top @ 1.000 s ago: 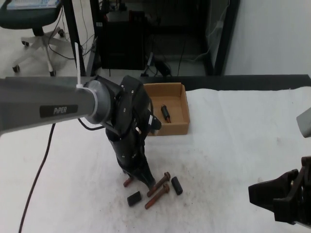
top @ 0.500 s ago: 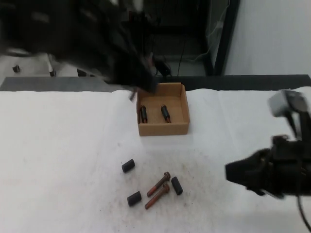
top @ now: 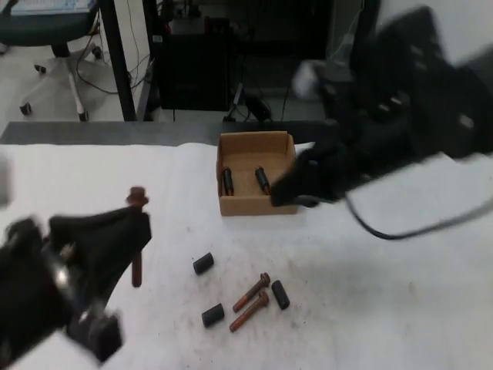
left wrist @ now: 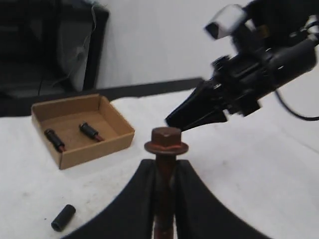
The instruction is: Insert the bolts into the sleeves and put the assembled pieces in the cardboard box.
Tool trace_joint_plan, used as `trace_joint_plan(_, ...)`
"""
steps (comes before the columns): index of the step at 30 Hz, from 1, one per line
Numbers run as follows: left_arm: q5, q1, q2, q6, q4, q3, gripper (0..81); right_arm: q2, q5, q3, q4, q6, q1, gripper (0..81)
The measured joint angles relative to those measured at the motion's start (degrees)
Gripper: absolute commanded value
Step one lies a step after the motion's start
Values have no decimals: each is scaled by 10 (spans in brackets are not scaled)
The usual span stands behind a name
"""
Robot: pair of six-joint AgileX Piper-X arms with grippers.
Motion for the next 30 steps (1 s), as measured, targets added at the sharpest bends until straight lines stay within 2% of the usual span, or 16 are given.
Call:
trace_joint_plan(3,0,3,-41,-7,-17,25,3,39,28,-41,23,-32,17,85)
trace_joint_plan(6,-12,8,-51,-5,-18,30,3,77,55,-75,47,-49,29,268)
trace_joint_plan(8,-45,14,-52,11,-18,30,3,108,66,-99,59,-54,33,372)
trace_joint_plan(11,-139,30,-52,68,-19,30,3,135,75,-120,63,-59,33,382)
trace_joint_plan(15,-181,51,-52,90,-18,30,3,181,90,-159,66,-84,34,352)
trace_joint_plan(22,-191,67,-52,103,-13,30,3,221,115,-187,66,-181,45,354)
trace_joint_plan(24,-191,67,-52,117,-12,30,3,241,140,-193,66,-254,56,354)
trace_joint_plan(30,-191,67,-52,151,11,30,3,277,156,-200,62,-326,68,354)
